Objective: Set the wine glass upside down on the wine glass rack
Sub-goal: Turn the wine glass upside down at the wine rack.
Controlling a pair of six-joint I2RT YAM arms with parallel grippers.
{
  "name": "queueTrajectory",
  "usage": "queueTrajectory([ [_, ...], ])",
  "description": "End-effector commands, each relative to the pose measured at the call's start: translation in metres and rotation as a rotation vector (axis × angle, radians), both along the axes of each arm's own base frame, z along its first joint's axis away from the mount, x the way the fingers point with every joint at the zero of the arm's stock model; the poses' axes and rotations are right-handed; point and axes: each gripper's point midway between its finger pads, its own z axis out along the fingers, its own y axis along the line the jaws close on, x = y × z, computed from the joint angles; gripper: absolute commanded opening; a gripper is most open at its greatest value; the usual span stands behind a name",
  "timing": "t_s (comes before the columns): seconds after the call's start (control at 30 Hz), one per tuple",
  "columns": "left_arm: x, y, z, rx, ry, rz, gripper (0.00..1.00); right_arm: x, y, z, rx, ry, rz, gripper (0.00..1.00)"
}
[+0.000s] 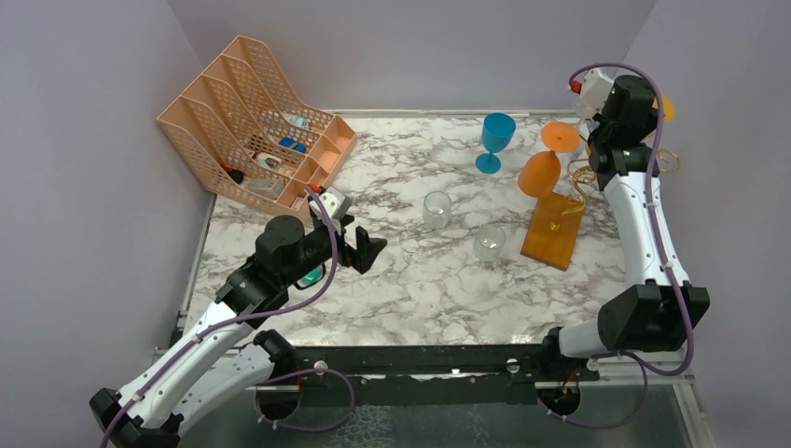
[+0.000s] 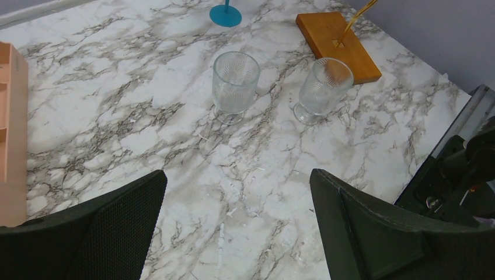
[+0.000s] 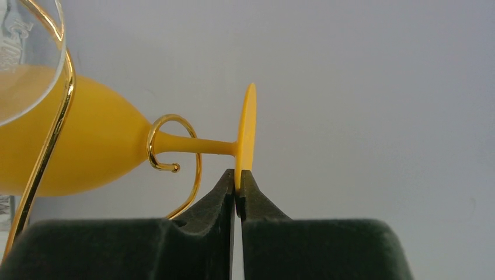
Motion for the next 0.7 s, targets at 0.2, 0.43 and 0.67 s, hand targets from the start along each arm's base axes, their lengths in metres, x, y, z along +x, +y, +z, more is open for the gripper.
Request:
queueTrajectory([
  [0.2, -0.001, 0.002, 0.003, 0.004, -0.014, 0.007, 0.99, 0.000, 0.011, 0.011, 0.048, -0.038, 0.037, 0.12],
  [0.43, -0.001, 0.003, 0.004, 0.001, -0.016, 0.006, 0.99, -0.002, 0.018, 0.014, 0.086, -0.046, 0.056, 0.18],
  [0.67, -0.002, 0.003, 0.004, -0.003, -0.019, 0.006, 0.99, -0.004, 0.024, 0.006, 0.143, -0.031, 0.071, 0.22],
])
